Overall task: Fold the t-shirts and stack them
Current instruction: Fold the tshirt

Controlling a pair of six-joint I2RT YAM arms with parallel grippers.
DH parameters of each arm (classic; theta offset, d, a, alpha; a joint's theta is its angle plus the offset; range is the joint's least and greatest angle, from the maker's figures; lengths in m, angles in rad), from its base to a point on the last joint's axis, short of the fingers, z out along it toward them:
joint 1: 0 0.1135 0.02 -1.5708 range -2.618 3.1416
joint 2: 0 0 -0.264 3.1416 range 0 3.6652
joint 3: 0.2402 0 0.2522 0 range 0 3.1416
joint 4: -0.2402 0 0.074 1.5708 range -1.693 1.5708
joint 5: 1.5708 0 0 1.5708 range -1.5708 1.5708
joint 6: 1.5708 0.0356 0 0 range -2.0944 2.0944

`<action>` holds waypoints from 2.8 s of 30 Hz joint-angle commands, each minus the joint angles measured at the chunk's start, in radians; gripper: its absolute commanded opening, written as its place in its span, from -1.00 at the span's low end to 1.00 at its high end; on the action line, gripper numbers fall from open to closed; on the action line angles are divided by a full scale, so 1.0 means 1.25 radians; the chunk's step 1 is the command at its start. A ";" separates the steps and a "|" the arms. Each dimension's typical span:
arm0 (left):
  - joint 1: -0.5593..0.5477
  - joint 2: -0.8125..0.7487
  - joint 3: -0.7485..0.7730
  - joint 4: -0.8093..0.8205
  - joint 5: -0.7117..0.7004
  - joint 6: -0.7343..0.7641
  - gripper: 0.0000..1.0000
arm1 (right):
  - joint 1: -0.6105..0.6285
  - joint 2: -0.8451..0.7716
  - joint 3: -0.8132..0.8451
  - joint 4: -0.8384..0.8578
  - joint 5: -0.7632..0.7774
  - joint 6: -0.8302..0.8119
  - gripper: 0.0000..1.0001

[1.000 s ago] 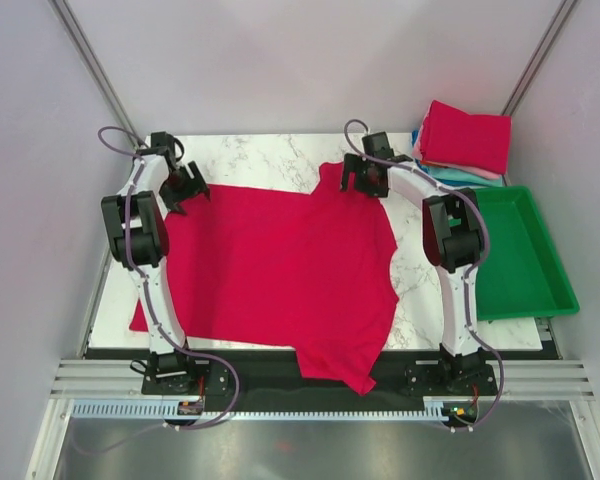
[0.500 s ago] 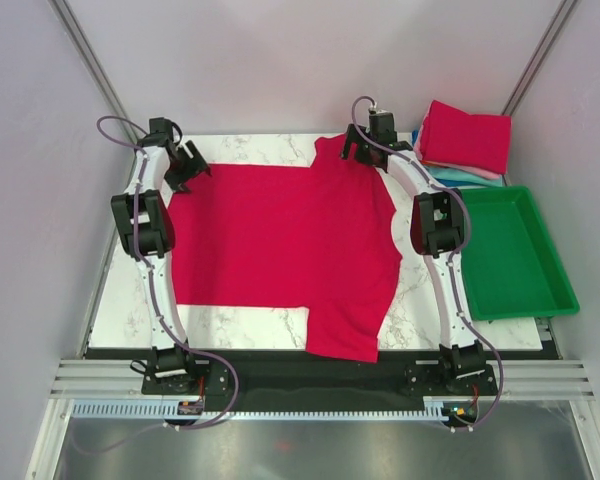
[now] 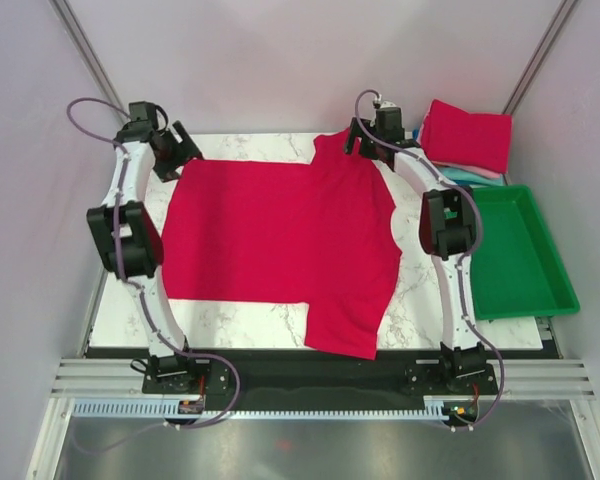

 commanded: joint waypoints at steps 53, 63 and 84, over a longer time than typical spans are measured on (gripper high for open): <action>0.375 -0.976 -1.416 0.558 -0.067 -0.283 -0.96 | 0.474 -1.200 -1.048 -0.500 0.437 0.387 0.92; 0.377 -0.928 -1.442 0.646 -0.004 -0.279 -0.96 | 0.929 -1.190 -1.257 -0.491 0.438 0.860 0.65; 0.373 -0.923 -1.437 0.649 0.013 -0.273 -0.96 | 1.059 -1.189 -1.440 -0.369 0.551 1.044 0.35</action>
